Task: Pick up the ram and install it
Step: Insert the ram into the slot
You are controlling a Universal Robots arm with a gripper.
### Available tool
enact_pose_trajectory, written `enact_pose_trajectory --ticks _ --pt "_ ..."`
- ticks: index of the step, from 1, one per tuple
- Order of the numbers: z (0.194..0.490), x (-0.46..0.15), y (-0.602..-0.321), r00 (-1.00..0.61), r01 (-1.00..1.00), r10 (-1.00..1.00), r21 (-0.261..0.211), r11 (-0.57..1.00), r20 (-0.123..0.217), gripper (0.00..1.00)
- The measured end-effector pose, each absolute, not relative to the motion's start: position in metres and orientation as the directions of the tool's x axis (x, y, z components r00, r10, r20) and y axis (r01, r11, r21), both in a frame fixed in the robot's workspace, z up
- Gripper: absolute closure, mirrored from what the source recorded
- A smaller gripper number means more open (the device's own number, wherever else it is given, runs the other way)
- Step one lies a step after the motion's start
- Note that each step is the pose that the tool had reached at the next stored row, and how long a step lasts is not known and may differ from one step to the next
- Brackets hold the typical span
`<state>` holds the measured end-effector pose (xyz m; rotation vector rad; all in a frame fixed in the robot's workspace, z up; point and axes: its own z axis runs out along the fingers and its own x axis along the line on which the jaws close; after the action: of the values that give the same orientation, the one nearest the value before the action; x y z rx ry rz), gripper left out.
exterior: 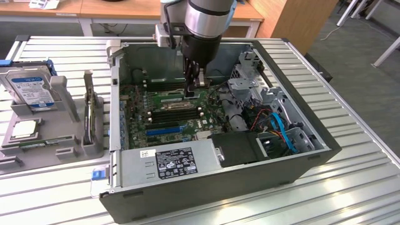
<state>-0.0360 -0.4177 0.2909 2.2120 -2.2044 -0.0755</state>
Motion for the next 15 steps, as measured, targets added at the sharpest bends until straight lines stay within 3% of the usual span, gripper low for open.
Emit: enact_pose_trajectory --ticks 15 --pt "0.272 -0.036 -0.418 0.003 -0.999 -1.000 0.047 -0.004 -0.022 0.89"
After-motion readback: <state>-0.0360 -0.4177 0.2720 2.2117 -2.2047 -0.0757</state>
